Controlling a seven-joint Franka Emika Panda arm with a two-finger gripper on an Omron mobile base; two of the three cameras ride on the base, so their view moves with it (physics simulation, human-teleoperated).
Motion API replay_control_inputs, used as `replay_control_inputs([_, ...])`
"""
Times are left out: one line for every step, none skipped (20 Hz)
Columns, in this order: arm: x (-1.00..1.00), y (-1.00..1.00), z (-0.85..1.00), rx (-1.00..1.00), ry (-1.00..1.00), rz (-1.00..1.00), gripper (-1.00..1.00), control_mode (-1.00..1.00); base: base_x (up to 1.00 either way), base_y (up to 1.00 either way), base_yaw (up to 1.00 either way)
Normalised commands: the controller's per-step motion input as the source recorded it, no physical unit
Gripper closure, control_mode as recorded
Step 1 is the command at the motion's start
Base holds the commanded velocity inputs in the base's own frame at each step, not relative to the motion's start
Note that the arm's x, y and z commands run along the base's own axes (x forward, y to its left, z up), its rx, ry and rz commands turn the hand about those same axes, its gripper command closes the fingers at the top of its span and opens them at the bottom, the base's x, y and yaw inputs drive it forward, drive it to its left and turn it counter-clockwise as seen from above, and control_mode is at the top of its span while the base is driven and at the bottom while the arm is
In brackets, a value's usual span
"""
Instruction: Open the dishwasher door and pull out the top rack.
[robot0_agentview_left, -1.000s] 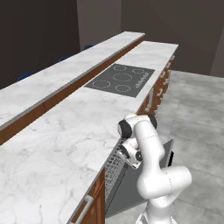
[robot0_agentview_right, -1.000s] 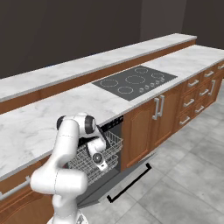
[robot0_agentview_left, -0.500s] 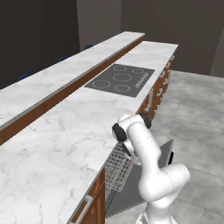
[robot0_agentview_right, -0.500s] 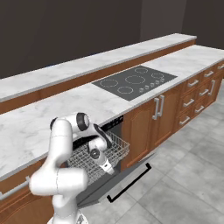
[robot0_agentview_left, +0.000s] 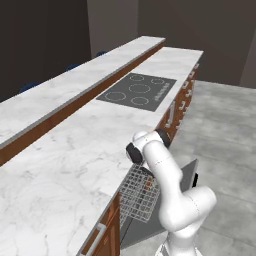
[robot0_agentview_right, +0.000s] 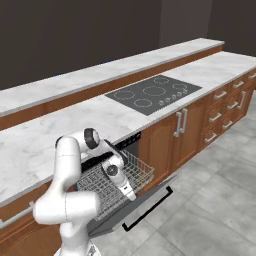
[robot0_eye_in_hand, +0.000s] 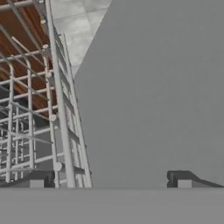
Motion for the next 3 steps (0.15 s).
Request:
replay_control_inputs([0.04, -0.46, 0.0, -0.17, 0.43, -0.26, -1.0, -1.0, 0.0, 0.0, 0.0])
replay_control_inputs([0.03, -0.5, 0.0, -0.17, 0.44, -0.27, -1.0, -1.0, 0.0, 0.0, 0.0])
replay_control_inputs([0.01, -0.53, 0.0, -0.15, 0.46, -0.27, -1.0, -1.0, 0.0, 0.0, 0.0])
